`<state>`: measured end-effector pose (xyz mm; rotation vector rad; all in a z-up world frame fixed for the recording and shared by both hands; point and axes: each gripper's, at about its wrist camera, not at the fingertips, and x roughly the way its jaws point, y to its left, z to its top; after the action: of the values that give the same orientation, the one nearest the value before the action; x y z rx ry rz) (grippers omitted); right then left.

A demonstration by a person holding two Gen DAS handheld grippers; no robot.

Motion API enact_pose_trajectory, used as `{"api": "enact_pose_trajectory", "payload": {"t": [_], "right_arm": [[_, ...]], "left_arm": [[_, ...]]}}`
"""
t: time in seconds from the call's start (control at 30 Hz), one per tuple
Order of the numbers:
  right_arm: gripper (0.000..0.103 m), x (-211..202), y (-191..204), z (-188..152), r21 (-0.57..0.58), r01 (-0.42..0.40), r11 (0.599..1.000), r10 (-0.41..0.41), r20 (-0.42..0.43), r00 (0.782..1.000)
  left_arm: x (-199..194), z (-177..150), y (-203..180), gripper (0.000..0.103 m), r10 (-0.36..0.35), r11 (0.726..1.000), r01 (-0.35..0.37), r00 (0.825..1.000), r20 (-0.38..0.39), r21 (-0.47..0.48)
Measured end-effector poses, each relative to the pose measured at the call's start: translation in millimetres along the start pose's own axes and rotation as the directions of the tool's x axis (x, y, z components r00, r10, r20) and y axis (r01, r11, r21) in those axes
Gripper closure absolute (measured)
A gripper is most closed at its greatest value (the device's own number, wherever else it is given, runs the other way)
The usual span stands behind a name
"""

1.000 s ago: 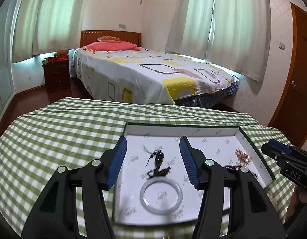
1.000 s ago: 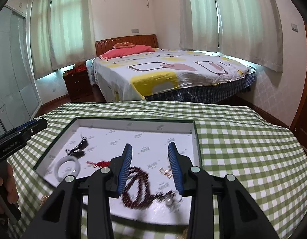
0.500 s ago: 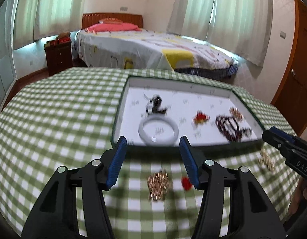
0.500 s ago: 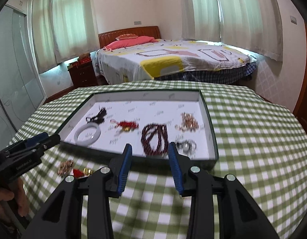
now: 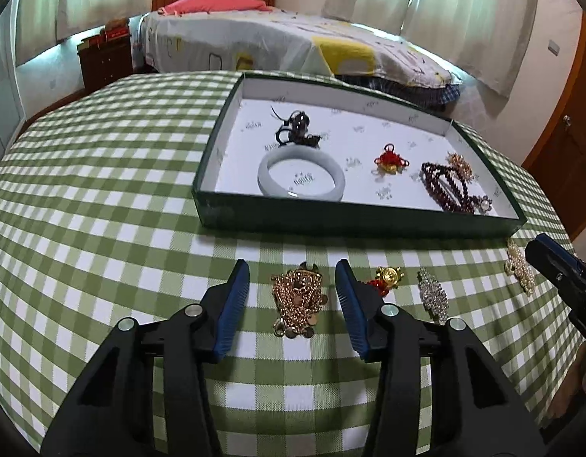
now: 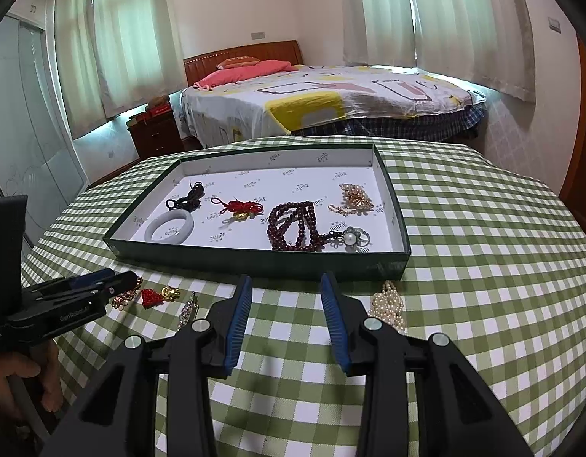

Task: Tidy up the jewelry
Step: 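Grasp the gold chain with the left tool, then grasp the rhinestone brooch with the right tool while the left tool holds the gold chain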

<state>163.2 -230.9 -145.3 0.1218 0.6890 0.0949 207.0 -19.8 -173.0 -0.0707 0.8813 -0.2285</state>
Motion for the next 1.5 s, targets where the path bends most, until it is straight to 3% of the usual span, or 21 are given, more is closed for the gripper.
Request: {"api": "enact_pose_trajectory", "payload": {"t": [0.17,0.37,0.63,1.03,1.33,1.5], "right_arm": [[0.065,1.4,-1.0,-3.0,0.004,-0.002,1.000,0.002,-0.005,1.000],[0.065,1.9,-1.4,-4.2,0.008,-0.001,1.000,0.001,-0.010,1.000],[0.065,2.7,5.8,-7.3,-0.003,-0.013,1.000,0.013,-0.024,1.000],[0.065,11.6,39.0,-11.0,-0.053,-0.077,0.996,0.074,-0.056,0.996],[0.065,30.3,62.7,-14.3,-0.080,-0.110,0.991,0.100,-0.119,0.988],[0.074,39.4,68.4,-14.7,-0.089,-0.113,0.990,0.098,-0.165,0.981]], "left_arm": [[2.0,-1.2,-2.3,0.057,0.001,1.000,-0.001,1.000,-0.015,0.021],[-1.0,-4.5,-3.0,0.079,-0.007,0.999,0.008,1.000,-0.022,0.041],[-7.9,-7.4,2.1,0.091,-0.043,0.999,0.043,0.999,0.002,0.025],[-45.5,-9.4,20.8,0.094,0.021,1.000,-0.022,0.993,0.115,0.008],[-65.8,-10.5,47.6,0.094,0.076,0.997,-0.070,0.985,0.157,-0.042],[-66.1,-11.5,54.0,0.094,0.080,0.996,-0.072,0.985,0.153,-0.058]]}}
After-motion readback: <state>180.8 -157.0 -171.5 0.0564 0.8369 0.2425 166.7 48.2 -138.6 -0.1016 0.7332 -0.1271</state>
